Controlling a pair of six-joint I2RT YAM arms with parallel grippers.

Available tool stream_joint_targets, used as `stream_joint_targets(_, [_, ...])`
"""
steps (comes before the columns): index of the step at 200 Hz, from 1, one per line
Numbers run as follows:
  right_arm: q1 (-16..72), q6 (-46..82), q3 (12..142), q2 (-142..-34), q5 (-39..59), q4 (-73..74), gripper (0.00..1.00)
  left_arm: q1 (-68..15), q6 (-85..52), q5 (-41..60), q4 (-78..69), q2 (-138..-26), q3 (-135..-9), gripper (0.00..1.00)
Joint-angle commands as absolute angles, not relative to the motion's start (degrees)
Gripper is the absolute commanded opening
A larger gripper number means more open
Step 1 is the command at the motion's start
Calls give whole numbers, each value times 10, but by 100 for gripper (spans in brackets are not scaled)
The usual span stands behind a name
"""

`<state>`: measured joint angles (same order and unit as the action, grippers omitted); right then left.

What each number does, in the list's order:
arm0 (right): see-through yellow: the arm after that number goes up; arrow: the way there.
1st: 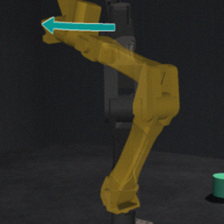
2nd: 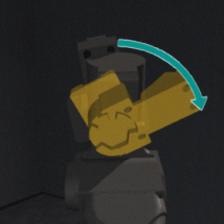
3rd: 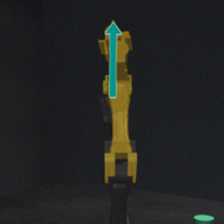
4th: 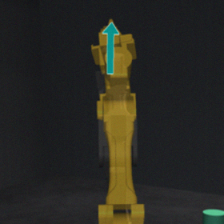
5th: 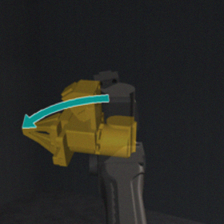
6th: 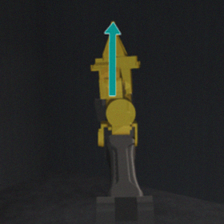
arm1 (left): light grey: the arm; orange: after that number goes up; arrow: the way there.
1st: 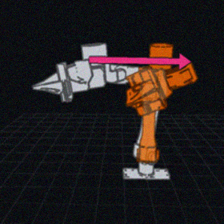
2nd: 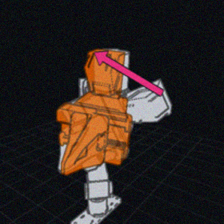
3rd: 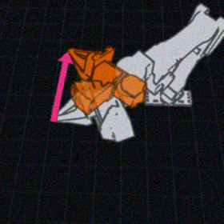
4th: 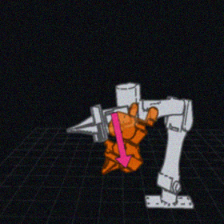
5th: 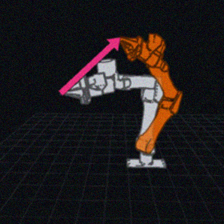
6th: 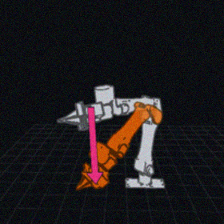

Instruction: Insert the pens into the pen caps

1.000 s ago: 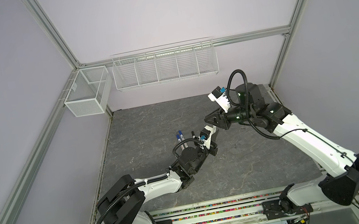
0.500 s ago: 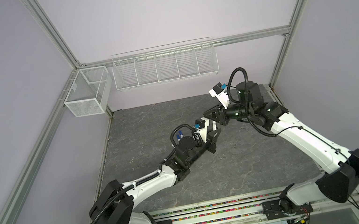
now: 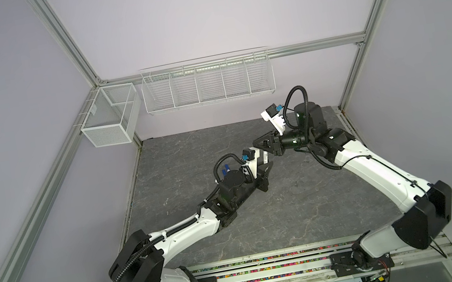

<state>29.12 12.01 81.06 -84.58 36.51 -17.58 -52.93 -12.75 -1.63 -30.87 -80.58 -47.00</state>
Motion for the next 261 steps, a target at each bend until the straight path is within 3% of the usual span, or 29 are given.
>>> stream_joint_targets(1, [300,145,758,-868,461,-447,7,-443,-186,-224,-571,-766,-515,0])
stream_joint_targets(47, [242,205,725,-845,480,-376,7,-442,-189,-199,-542,-747,-491,0])
stream_joint_targets(118, [269,180,736,-840,500,-370,7,-450,-212,-195,-501,-776,-477,0])
stream_joint_targets(169, [294,153,739,-859,512,-401,7,-437,-211,-197,-527,-830,-533,0])
stream_joint_targets(261, [242,162,736,-837,508,-394,7,-407,-183,-163,-475,-815,-553,0])
